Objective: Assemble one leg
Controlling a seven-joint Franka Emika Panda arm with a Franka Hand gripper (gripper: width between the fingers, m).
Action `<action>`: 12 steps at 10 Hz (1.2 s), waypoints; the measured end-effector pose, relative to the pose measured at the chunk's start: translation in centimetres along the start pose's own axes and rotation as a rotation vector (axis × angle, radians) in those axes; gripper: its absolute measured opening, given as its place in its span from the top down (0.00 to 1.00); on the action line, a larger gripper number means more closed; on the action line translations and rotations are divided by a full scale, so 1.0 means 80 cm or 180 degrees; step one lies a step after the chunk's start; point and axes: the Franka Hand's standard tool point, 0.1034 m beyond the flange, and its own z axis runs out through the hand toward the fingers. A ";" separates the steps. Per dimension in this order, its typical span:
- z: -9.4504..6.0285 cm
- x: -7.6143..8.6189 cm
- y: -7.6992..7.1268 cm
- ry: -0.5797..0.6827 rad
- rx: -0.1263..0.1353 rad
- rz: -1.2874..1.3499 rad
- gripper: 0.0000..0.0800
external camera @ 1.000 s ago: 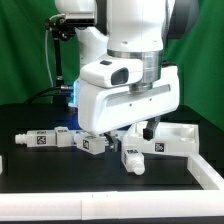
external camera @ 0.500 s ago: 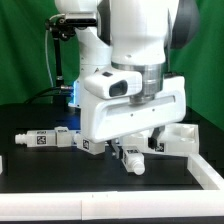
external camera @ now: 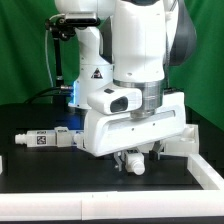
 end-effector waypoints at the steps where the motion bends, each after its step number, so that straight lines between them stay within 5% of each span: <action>1: 0.000 0.000 0.000 0.0000 0.0000 0.0000 0.34; 3: 0.000 0.000 0.000 0.0000 0.0000 0.0000 0.64; 7: -0.011 0.002 0.008 -0.0034 0.0013 -0.0076 0.64; 10: -0.059 -0.047 0.064 -0.0079 -0.0022 -0.0318 0.64; 12: -0.077 -0.075 0.118 -0.0036 -0.0064 -0.0391 0.64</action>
Offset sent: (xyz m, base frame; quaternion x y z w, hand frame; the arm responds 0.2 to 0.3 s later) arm 0.0000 0.0000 0.0000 0.0000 0.0000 0.0000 1.0000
